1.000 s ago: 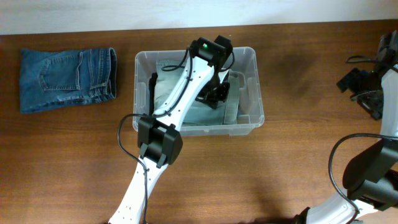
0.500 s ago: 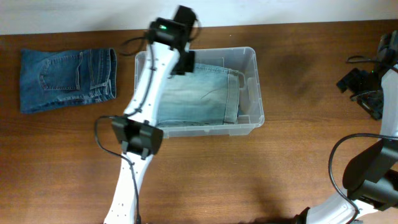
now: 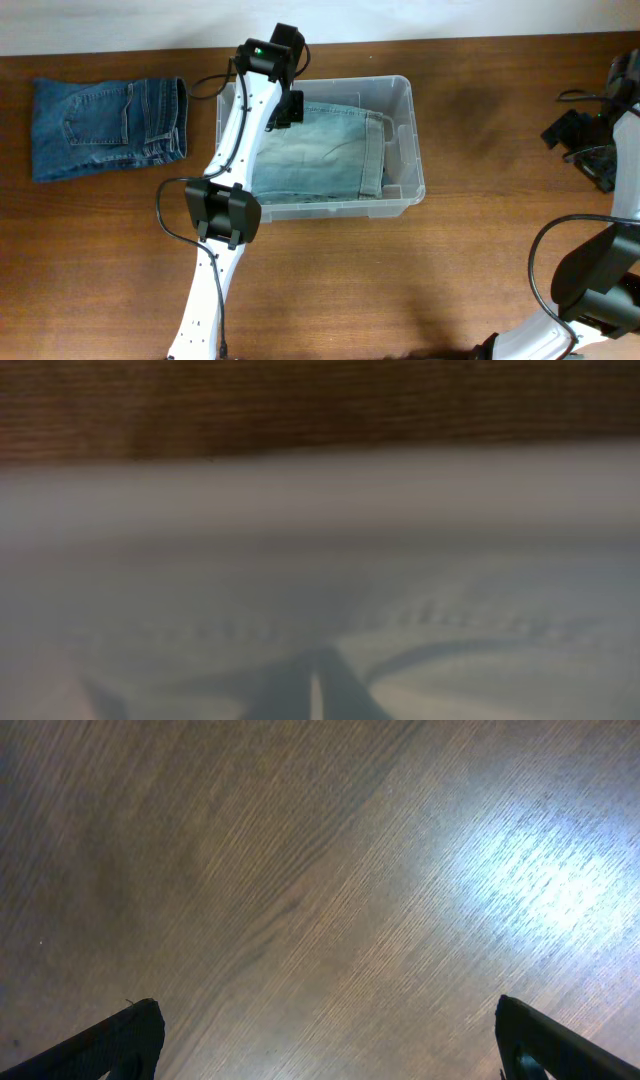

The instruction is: Pack container

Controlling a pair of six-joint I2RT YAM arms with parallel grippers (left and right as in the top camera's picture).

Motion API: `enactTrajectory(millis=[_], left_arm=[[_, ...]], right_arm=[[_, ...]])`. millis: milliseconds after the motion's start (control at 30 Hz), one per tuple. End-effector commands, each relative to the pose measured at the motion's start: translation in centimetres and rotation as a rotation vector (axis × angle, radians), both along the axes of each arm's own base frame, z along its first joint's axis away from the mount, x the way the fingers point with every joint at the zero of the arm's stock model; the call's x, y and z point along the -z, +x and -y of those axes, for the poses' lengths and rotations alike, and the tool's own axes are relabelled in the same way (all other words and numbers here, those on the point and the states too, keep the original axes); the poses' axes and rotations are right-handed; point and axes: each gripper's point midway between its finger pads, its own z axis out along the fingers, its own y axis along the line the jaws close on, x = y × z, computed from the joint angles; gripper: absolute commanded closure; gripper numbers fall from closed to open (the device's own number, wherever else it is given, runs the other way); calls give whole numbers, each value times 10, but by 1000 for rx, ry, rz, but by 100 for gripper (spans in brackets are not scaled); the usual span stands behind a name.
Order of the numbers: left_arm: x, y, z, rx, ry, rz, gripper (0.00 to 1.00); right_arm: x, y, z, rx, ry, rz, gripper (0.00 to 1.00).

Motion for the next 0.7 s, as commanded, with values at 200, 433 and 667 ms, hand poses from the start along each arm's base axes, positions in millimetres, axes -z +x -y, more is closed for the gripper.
enactTrajectory(millis=[200,433,667], left_arm=[[-29,9,-14,-16,60,92,93],[-111,12,-13,-24,-3,272,92],[-183,8,-68,-126,85,420,57]], right_arm=[[1,-1,2,11,-8,-7,2],[1,-1,2,11,-8,-7,2],[1,-1,2,11,-8,-7,2]])
